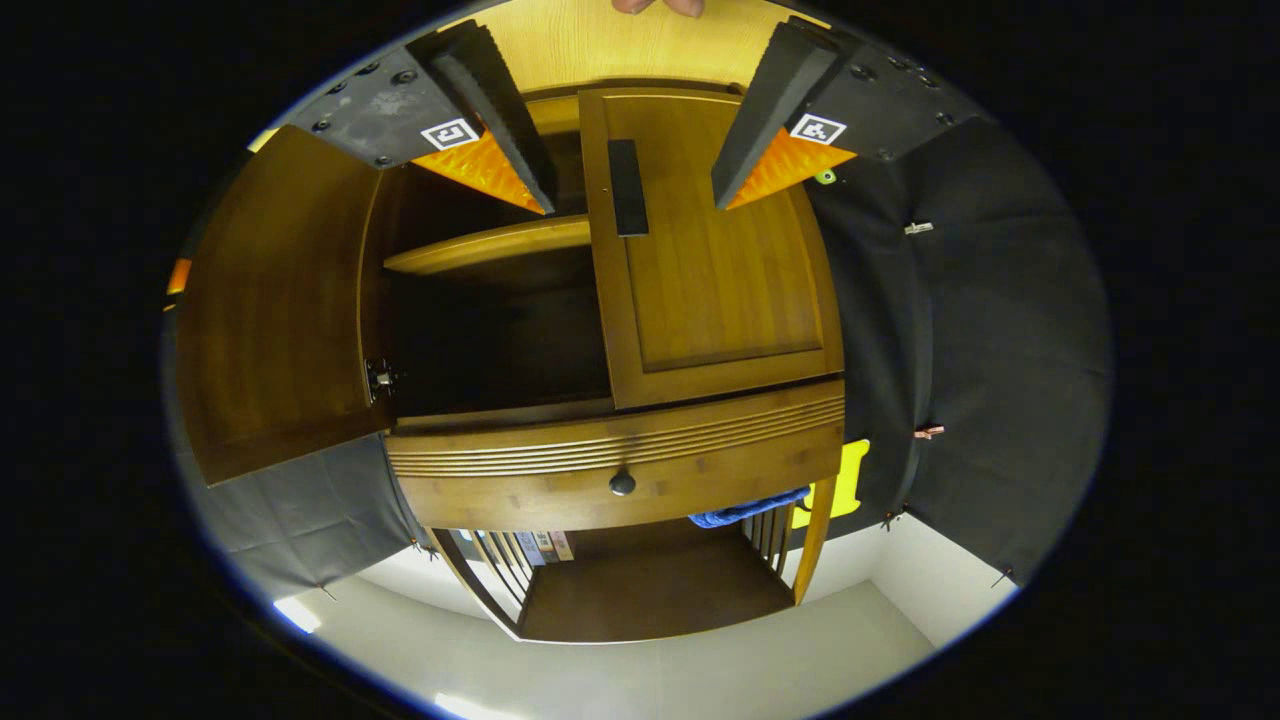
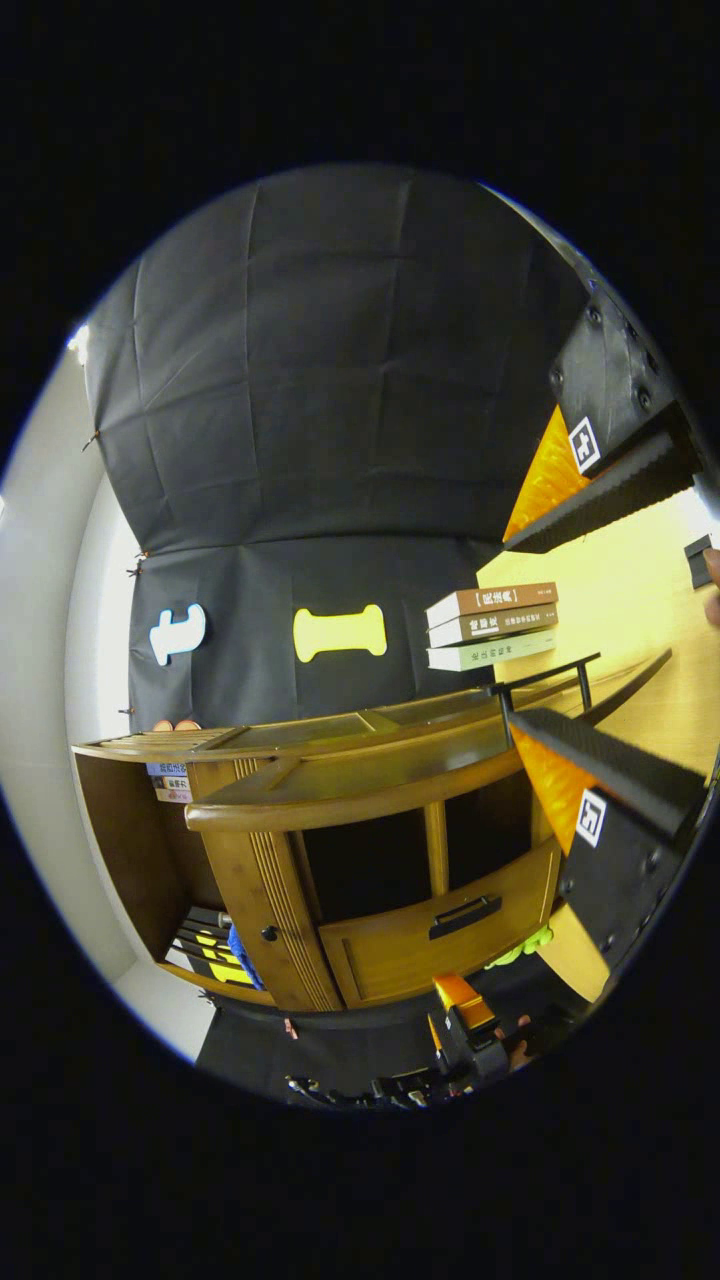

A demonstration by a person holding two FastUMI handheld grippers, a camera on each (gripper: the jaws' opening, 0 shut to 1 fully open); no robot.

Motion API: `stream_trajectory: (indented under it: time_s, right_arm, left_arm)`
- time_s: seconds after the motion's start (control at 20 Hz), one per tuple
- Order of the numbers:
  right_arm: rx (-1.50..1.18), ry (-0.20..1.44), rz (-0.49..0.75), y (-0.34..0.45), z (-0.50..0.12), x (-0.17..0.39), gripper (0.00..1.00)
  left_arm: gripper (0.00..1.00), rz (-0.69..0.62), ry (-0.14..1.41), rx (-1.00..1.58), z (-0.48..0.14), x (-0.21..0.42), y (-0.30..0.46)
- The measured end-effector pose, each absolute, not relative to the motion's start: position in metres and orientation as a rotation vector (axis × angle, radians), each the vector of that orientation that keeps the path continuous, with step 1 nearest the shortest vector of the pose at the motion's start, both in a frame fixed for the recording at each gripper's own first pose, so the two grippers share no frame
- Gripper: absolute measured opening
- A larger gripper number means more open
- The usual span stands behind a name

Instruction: Open the right door of the double-door shoe cabinet with the right hand, and open the left door with the left hand.

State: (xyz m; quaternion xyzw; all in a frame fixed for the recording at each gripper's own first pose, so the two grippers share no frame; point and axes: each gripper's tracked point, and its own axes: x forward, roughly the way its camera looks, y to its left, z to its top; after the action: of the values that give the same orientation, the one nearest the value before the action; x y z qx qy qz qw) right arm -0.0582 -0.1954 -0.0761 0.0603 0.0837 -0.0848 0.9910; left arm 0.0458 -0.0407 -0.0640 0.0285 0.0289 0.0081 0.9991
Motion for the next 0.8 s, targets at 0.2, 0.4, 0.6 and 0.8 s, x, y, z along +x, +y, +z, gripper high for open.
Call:
stream_trajectory:
  time_s: [0.2, 0.4, 0.6, 0.8]
  right_arm:
    - [0.135, 0.156, -0.215, -0.2, -0.071, -0.078, 0.98]
    - [0.093, 0.11, -0.191, -0.174, -0.041, -0.089, 1.0]
    - [0.066, 0.078, -0.133, -0.128, -0.016, -0.091, 0.98]
    - [0.063, 0.082, -0.099, -0.092, -0.012, -0.087, 0.98]
  left_arm:
    - [1.0, 0.024, 0.088, 0.042, -0.1, 0.083, -0.036]
    - [0.94, 0.024, 0.103, 0.084, -0.132, 0.124, -0.031]
    - [0.78, 0.034, 0.11, 0.085, -0.159, 0.153, -0.025]
    - [0.62, 0.018, 0.097, 0.052, -0.165, 0.177, -0.025]
